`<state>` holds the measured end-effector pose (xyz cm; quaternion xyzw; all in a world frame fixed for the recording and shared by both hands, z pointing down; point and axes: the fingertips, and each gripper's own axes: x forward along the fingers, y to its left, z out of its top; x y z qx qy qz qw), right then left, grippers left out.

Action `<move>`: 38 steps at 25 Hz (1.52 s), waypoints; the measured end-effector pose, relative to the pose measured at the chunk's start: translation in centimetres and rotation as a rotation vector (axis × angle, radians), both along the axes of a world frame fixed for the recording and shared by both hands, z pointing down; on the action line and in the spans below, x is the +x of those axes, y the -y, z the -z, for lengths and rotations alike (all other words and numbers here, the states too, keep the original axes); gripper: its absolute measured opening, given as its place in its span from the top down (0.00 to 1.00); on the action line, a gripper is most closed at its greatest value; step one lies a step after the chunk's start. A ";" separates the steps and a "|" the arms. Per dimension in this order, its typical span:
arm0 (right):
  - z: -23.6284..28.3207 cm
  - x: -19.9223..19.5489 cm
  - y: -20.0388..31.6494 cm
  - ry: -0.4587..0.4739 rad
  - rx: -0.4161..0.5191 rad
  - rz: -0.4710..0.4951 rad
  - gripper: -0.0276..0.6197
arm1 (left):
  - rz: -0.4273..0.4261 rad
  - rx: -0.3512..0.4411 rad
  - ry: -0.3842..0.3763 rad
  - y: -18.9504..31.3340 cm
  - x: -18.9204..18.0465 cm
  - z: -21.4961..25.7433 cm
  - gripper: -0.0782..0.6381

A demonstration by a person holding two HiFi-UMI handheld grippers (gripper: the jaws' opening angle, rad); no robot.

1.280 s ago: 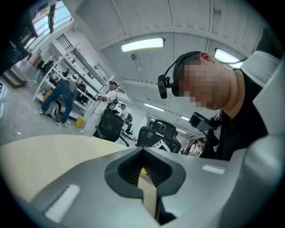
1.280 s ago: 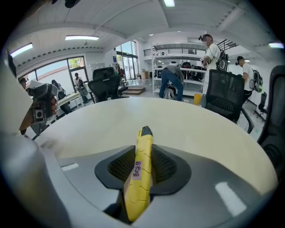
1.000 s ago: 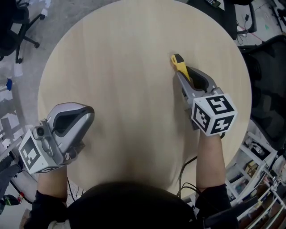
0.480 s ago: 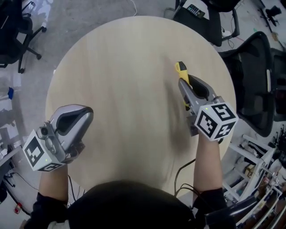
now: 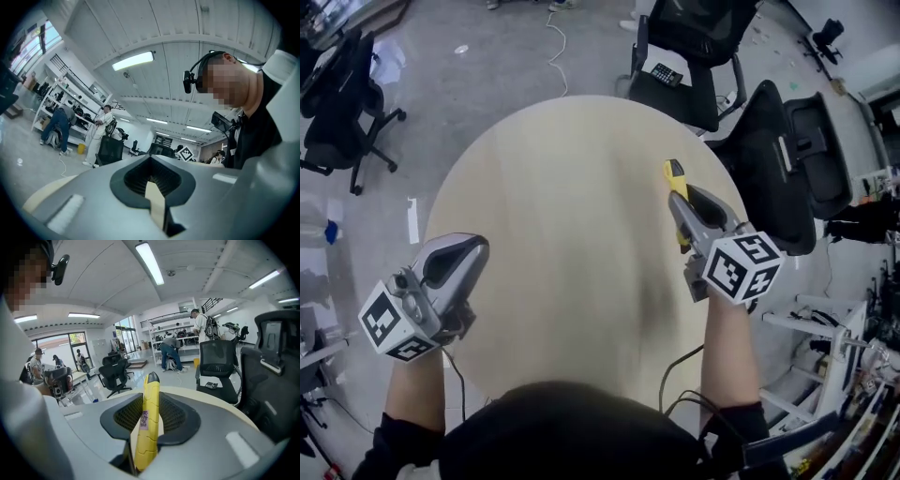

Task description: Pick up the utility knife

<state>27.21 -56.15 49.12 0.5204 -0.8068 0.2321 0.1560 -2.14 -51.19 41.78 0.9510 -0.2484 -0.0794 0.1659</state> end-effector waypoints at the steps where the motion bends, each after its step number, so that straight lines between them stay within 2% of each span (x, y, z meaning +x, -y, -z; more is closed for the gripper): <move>1: 1.2 -0.1 -0.8 -0.002 0.011 -0.004 0.77 | 0.002 0.009 -0.004 -0.8 -0.5 1.0 0.90; 15: 14.1 -2.7 -11.9 -0.026 0.137 -0.039 0.77 | 0.032 0.118 -0.079 -11.4 -7.4 12.0 0.90; 23: 19.0 -5.3 -17.4 -0.008 0.198 -0.058 0.77 | 0.016 0.198 -0.099 -15.3 -12.6 16.6 0.90; 28: 20.8 -6.5 -21.5 0.010 0.251 -0.085 0.77 | -0.014 0.213 -0.100 -17.6 -14.7 17.6 0.90; 33: 22.2 -6.0 -27.0 0.044 0.282 -0.077 0.77 | -0.008 0.245 -0.101 -21.8 -13.6 19.4 0.90; 36: 23.4 -3.9 -30.3 0.071 0.314 -0.037 0.77 | 0.010 0.274 -0.098 -25.8 -10.5 20.3 0.90; 38: 23.5 -1.7 -33.4 0.092 0.319 -0.009 0.77 | 0.022 0.267 -0.093 -29.3 -7.6 20.2 0.90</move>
